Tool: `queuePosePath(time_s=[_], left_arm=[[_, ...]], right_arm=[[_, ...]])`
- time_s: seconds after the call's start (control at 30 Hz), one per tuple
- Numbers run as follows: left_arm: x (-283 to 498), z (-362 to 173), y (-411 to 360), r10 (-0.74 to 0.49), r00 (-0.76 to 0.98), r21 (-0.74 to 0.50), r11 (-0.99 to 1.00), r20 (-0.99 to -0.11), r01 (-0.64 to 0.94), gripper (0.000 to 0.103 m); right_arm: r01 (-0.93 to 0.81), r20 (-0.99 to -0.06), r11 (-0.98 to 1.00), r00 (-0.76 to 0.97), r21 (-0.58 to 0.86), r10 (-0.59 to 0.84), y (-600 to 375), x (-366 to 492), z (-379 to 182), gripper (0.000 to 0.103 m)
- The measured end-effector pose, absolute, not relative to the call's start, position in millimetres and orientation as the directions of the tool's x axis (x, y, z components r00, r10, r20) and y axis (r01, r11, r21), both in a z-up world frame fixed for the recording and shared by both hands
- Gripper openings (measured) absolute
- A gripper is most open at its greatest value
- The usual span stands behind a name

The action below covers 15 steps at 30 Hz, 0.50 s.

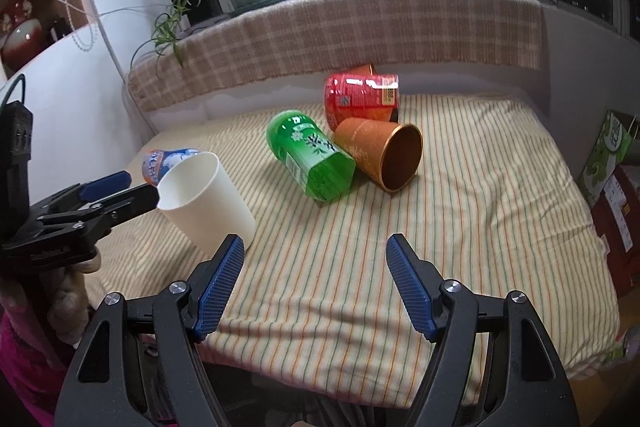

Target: Flip cup upright

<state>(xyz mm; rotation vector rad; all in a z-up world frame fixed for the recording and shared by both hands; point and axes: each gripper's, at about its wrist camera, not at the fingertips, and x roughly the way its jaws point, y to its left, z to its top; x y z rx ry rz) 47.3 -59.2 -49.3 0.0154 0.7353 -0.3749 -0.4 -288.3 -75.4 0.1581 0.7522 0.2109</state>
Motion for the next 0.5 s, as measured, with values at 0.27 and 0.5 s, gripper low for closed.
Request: queuePosePath(time_s=[0.27,0.5], left_arm=[[23,-22,-40,-0.26,0.791,-0.067,0.961,-0.554,0.269,0.093],[-2,-1,-24,-0.171,0.883,-0.03,0.984,-0.437,0.176,0.102]], right_arm=[[-0.148,-0.608,0.976,0.764,0.162,0.216,-277,-6,-60,0.079],[-0.134,-0.549,0.982,0.814,0.135,0.187,-268,-10,-48,0.081]])
